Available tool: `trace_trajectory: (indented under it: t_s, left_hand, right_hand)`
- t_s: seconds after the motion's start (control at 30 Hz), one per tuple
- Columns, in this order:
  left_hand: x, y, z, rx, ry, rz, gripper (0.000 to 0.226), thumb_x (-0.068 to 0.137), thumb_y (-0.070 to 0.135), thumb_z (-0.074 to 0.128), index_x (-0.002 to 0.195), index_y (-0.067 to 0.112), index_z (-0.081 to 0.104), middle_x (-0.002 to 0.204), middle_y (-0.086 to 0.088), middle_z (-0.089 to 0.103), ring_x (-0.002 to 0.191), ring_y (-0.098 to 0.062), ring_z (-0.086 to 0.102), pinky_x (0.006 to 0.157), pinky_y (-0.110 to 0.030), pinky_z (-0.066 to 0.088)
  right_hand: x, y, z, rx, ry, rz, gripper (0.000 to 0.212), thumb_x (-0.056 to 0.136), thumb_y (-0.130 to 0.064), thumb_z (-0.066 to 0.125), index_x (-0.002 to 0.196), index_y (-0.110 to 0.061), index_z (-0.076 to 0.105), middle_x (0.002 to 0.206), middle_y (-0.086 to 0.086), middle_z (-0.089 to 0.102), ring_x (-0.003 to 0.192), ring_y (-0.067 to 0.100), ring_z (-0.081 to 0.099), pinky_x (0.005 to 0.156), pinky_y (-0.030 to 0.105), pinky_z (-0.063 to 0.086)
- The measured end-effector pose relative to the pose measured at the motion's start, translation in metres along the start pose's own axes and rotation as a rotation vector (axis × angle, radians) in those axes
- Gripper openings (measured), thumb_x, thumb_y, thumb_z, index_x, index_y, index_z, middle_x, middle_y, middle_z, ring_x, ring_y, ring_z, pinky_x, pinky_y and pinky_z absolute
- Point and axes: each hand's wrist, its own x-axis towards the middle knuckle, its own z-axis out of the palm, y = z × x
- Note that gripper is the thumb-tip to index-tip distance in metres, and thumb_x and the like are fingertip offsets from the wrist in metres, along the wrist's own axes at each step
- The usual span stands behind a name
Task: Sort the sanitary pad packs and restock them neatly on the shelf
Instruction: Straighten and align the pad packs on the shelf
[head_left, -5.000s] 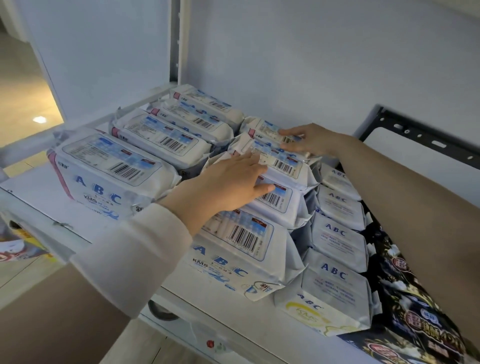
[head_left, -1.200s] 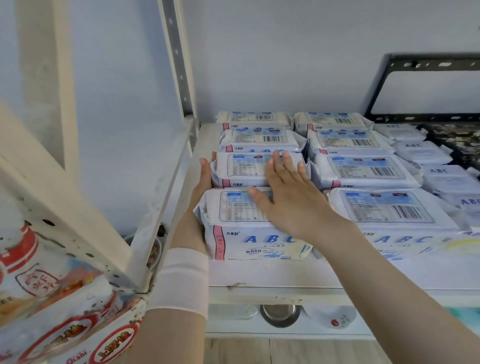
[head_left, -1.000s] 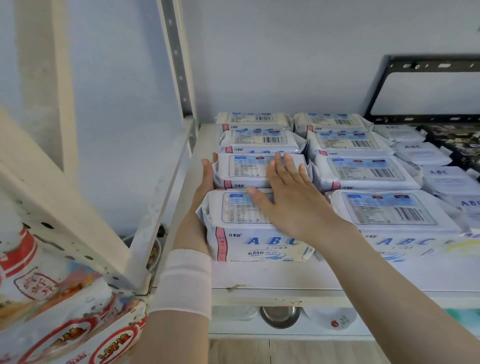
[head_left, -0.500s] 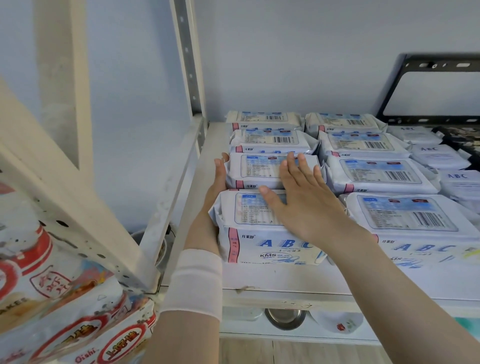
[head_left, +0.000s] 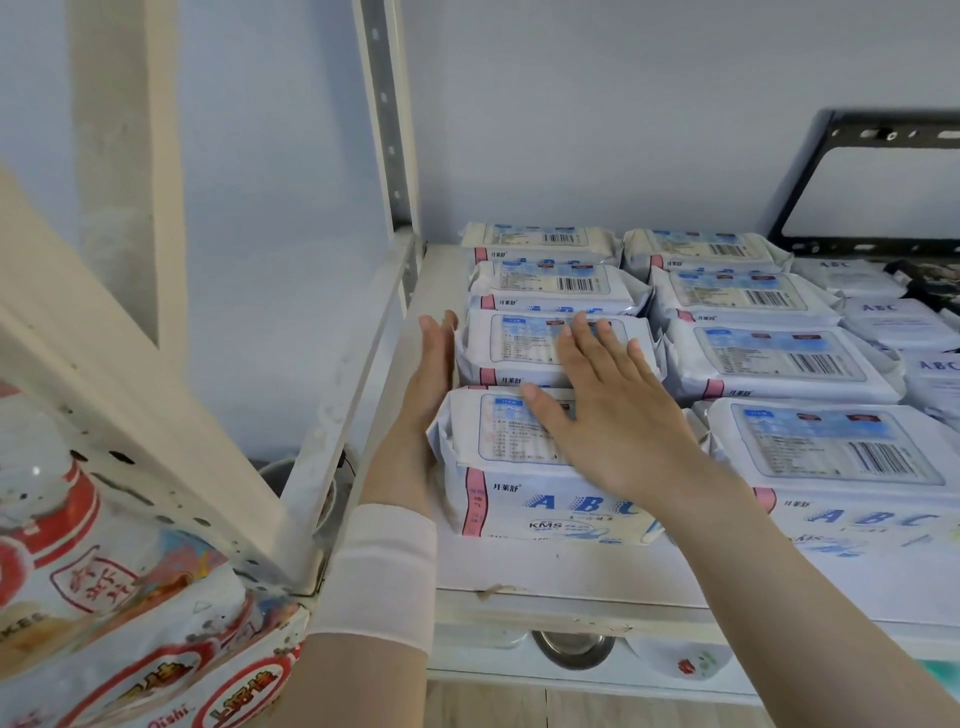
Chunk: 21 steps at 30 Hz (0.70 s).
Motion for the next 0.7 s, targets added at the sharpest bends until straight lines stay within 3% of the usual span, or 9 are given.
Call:
trace_trajectory:
  t_s: [0.07,0.13,0.3,0.4,0.47,0.6,0.7]
  left_hand:
    - [0.009,0.003,-0.010,0.076,0.022,0.039,0.078,0.076,0.083,0.015,0.138,0.042,0.037,0.146,0.017,0.035,0.136,-0.010,0.030,0.112,-0.033,0.020]
    - [0.020,0.015,-0.017,0.128,0.041,0.074,0.083,0.070,0.088,0.011,0.141,0.048,0.026,0.151,0.020,0.022,0.141,-0.008,0.016,0.116,-0.038,0.008]
    - [0.060,0.047,-0.003,0.137,0.027,0.072,0.080,0.080,0.078,0.010,0.147,0.036,0.016,0.155,0.012,0.015,0.143,-0.009,0.011,0.115,-0.034,0.007]
    - [0.073,0.055,0.012,0.095,-0.001,0.100,0.072,0.093,0.061,0.005,0.149,0.015,0.013,0.157,-0.004,0.010,0.144,-0.019,0.008,0.115,-0.034,0.009]
    - [0.076,0.056,0.018,0.069,-0.001,0.086,0.072,0.096,0.056,0.008,0.146,0.007,0.021,0.154,-0.011,0.020,0.142,-0.025,0.018,0.114,-0.034,0.017]
    - [0.106,0.025,0.013,0.072,-0.119,0.024,0.091,0.072,0.087,0.029,0.130,0.021,0.054,0.131,-0.011,0.056,0.122,-0.029,0.052,0.111,-0.046,0.029]
    - [0.086,0.039,0.018,0.014,-0.121,0.055,0.069,0.088,0.071,0.022,0.116,0.024,0.064,0.115,-0.008,0.067,0.106,-0.024,0.064,0.092,-0.037,0.050]
  right_hand:
    - [-0.001,0.000,0.000,0.007,0.008,-0.005,0.073,0.091,-0.060,0.010,0.147,-0.019,-0.014,0.154,-0.005,-0.023,0.140,0.009,-0.023,0.115,0.030,-0.014]
    - [-0.002,0.001,0.001,0.012,0.016,-0.004,0.073,0.091,-0.060,0.010,0.147,-0.020,-0.014,0.154,-0.005,-0.023,0.140,0.008,-0.023,0.115,0.029,-0.014]
    - [-0.001,0.001,0.001,0.011,0.019,0.000,0.074,0.090,-0.061,0.010,0.147,-0.021,-0.015,0.153,-0.007,-0.024,0.140,0.007,-0.023,0.115,0.029,-0.014]
    - [0.000,0.002,0.002,0.013,0.032,0.001,0.076,0.087,-0.065,0.006,0.147,-0.022,-0.014,0.153,-0.008,-0.023,0.140,0.007,-0.023,0.114,0.028,-0.015]
    - [0.000,0.002,0.003,0.008,0.051,-0.006,0.085,0.078,-0.071,-0.004,0.147,-0.023,-0.014,0.154,-0.008,-0.022,0.139,0.005,-0.023,0.112,0.026,-0.017]
    - [-0.002,0.001,0.003,0.016,0.073,-0.011,0.093,0.065,-0.071,-0.015,0.146,-0.025,-0.017,0.152,-0.011,-0.025,0.132,-0.003,-0.027,0.108,0.023,-0.020]
    - [-0.002,0.001,0.002,0.013,0.078,-0.011,0.094,0.064,-0.070,-0.016,0.146,-0.025,-0.018,0.152,-0.012,-0.026,0.130,-0.004,-0.028,0.107,0.023,-0.020]
